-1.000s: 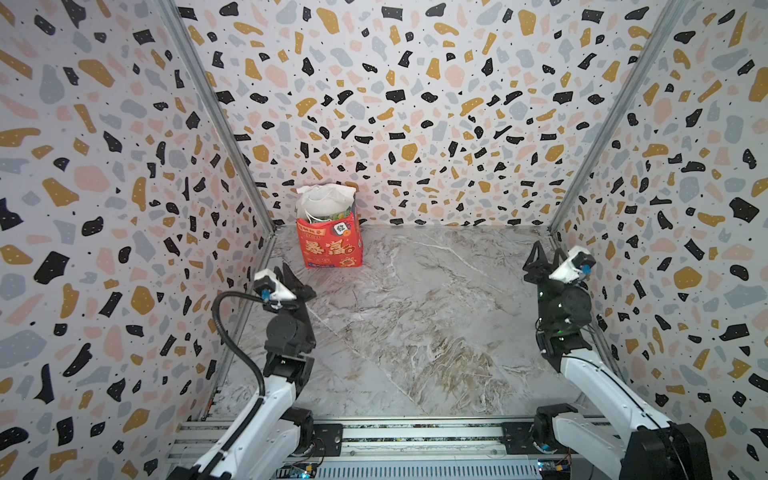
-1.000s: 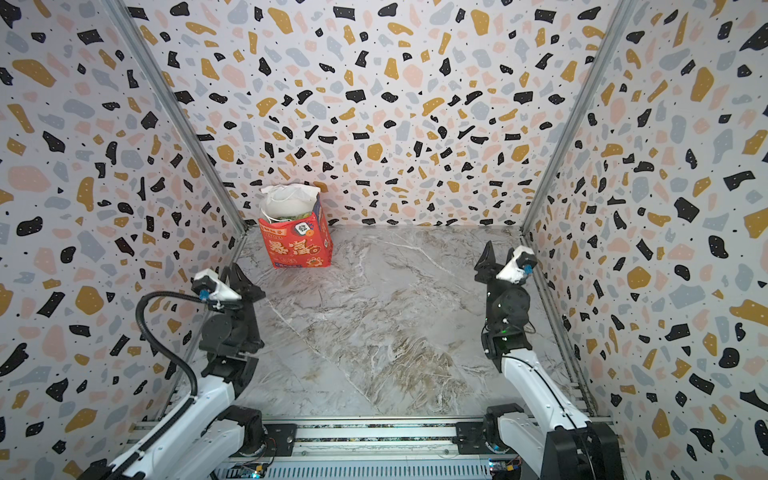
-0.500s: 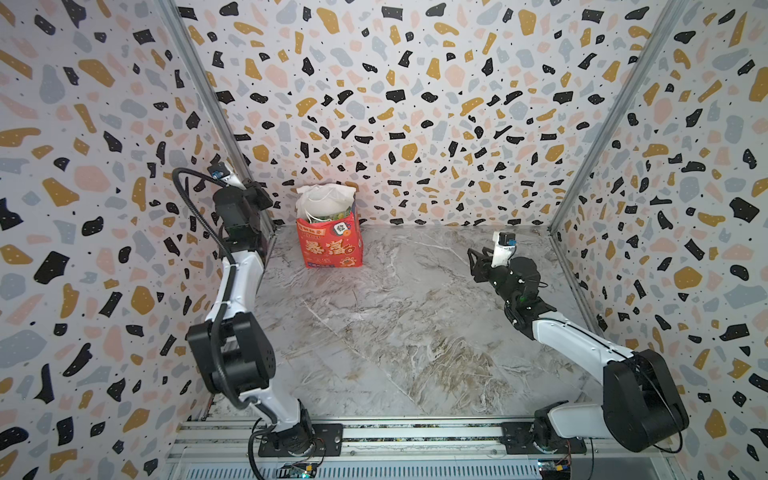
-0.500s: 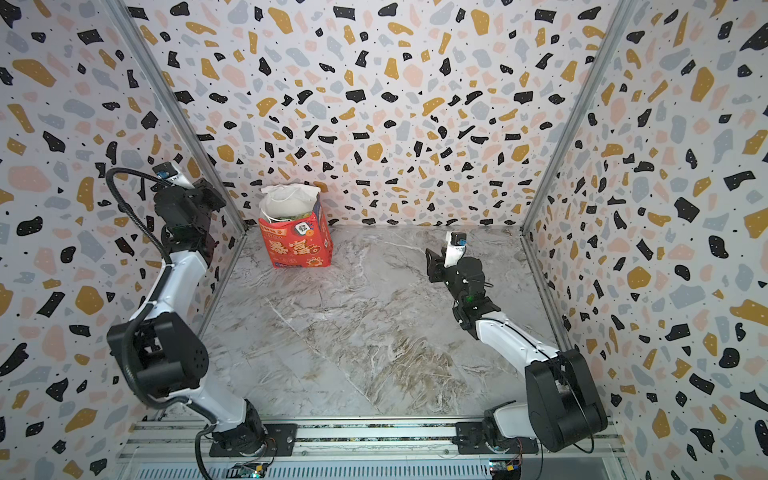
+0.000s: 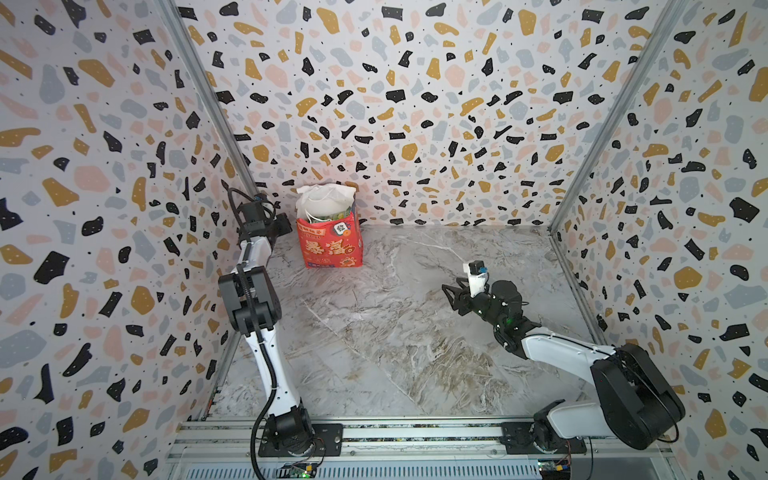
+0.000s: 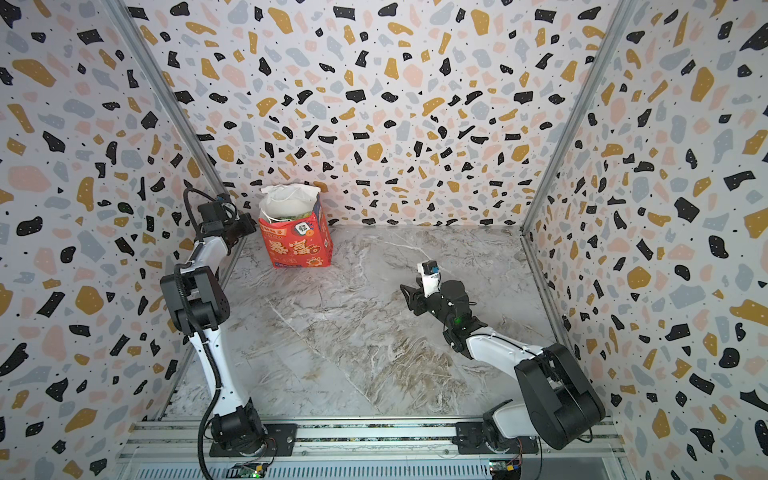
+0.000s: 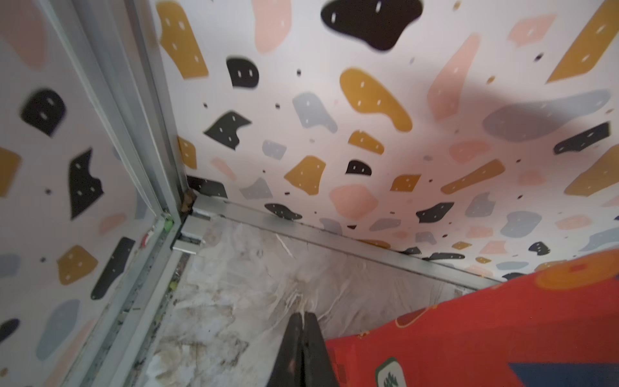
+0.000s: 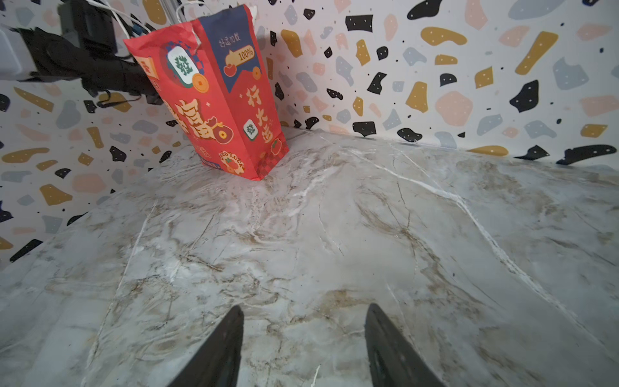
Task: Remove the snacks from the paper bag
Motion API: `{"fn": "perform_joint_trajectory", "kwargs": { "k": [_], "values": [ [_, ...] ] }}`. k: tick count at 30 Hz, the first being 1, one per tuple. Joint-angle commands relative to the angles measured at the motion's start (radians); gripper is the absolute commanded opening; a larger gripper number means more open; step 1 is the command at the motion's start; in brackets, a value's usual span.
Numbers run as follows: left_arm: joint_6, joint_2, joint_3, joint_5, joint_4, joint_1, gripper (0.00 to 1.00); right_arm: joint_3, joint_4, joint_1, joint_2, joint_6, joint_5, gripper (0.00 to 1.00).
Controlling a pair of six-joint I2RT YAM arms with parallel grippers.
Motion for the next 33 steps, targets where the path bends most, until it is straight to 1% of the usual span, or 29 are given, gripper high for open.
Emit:
{"fn": "perform_joint_trajectory", "kwargs": {
  "k": [1, 5, 7, 9, 13, 19, 22, 27, 33],
  "values": [
    [0.020, -0.011, 0.014, 0.026, 0.037, -0.006, 0.00, -0.010, 0.085, -0.001, -0.013, -0.021, -0.014, 0.61],
    [0.048, 0.001, -0.014, -0.009, 0.028, -0.006, 0.00, -0.008, 0.124, -0.001, -0.009, -0.001, 0.011, 0.62],
    [0.044, 0.007, -0.054, 0.012, 0.062, -0.008, 0.00, -0.041, 0.188, 0.003, -0.014, 0.010, -0.011, 0.62],
    [0.044, 0.019, -0.063, 0.019, 0.057, -0.009, 0.00, -0.061, 0.213, 0.007, -0.017, 0.011, -0.014, 0.63],
    [0.035, 0.023, -0.083, 0.018, 0.072, -0.024, 0.00, -0.056, 0.158, 0.010, -0.043, -0.012, -0.004, 0.64],
    [-0.031, 0.078, -0.077, 0.060, 0.079, -0.044, 0.00, -0.099, 0.212, 0.009, -0.062, -0.001, 0.002, 0.65],
    [-0.022, 0.086, -0.084, 0.067, 0.059, -0.058, 0.00, -0.088, 0.206, 0.009, -0.060, 0.003, -0.015, 0.65],
    [-0.031, 0.068, -0.126, 0.070, 0.079, -0.071, 0.00, -0.097, 0.225, 0.013, -0.062, 0.008, -0.016, 0.65],
    [-0.011, 0.053, -0.137, 0.077, 0.074, -0.092, 0.00, -0.112, 0.216, 0.013, -0.098, 0.000, 0.024, 0.65]
  ]
}}
